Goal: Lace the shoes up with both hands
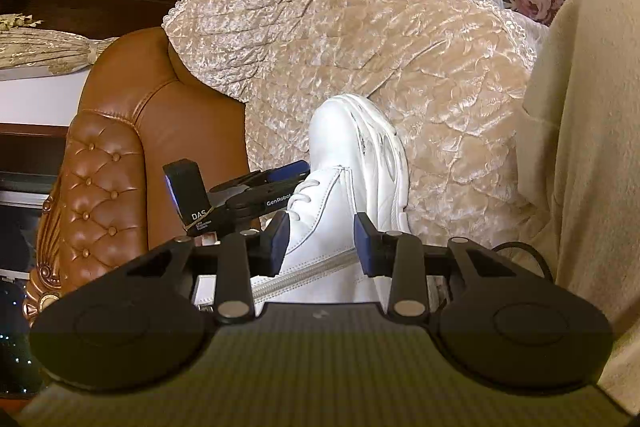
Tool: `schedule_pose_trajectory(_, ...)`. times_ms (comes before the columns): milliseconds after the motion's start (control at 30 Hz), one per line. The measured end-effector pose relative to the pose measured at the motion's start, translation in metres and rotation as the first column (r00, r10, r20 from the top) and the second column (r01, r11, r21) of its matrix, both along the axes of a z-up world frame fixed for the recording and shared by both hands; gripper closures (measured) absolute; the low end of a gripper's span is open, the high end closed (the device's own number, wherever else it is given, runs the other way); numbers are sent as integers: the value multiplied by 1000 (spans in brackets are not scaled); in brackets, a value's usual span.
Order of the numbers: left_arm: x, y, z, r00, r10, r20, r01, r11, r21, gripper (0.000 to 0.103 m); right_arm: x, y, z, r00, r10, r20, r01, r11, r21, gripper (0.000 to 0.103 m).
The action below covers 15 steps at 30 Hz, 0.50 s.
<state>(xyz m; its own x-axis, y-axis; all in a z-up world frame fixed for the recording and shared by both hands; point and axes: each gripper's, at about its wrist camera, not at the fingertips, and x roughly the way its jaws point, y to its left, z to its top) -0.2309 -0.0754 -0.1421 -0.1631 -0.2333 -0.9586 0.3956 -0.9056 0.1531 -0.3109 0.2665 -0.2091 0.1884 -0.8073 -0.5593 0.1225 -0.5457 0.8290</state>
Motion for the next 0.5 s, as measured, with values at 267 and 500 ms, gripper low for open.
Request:
schedule_pose_trajectory(267, 16, -15, 10, 976, 184, -115, -169, 977, 131, 53, -5, 5, -5, 1000, -21, 23, 21, 1000, 5, 61)
schedule_pose_trajectory(500, 27, -17, 21, 948, 287, -135, -267, 952, 147, 48, -7, 5, -6, 1000, -15, 24, 15, 1000, 1, 61)
